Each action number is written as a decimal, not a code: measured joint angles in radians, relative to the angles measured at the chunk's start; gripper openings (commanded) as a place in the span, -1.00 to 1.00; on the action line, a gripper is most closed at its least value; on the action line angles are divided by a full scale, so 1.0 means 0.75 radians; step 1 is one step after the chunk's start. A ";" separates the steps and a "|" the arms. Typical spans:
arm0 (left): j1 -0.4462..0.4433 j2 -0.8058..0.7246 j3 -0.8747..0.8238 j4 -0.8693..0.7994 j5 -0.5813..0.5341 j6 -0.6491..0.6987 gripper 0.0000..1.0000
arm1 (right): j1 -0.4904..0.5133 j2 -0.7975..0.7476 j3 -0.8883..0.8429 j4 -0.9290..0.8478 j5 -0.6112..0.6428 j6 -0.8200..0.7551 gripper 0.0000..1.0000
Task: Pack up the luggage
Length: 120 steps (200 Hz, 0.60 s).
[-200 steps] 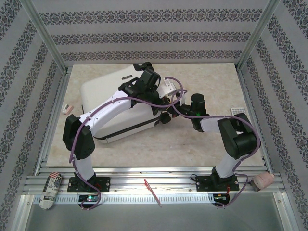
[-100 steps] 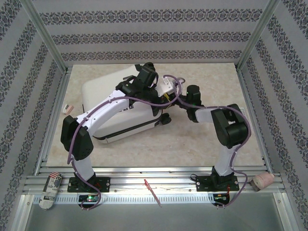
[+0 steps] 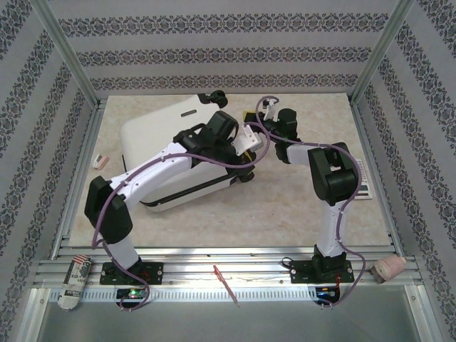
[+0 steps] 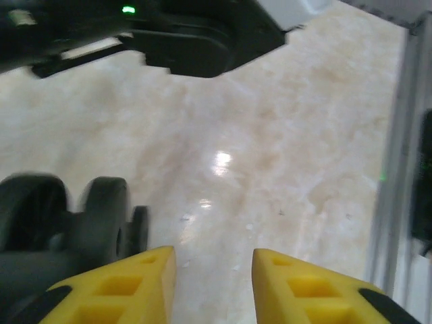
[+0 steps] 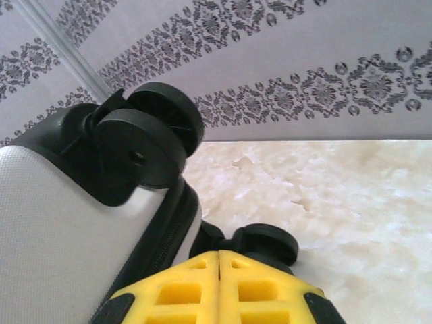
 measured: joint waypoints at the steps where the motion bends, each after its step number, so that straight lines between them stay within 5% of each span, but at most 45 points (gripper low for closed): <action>1: -0.001 -0.004 -0.002 0.002 -0.008 -0.004 0.10 | -0.001 0.000 0.000 0.000 0.000 0.001 -0.97; 22: 0.068 -0.137 -0.051 0.026 -0.231 -0.154 0.42 | -0.027 -0.005 -0.005 -0.004 -0.014 0.026 -0.74; 81: 0.629 -0.549 -0.378 0.018 -0.623 -0.656 0.56 | -0.065 -0.123 -0.034 -0.047 -0.115 0.122 0.39; 120: 0.906 -0.768 -0.626 -0.015 -0.696 -0.875 0.60 | -0.063 -0.188 -0.033 -0.043 -0.249 0.220 0.66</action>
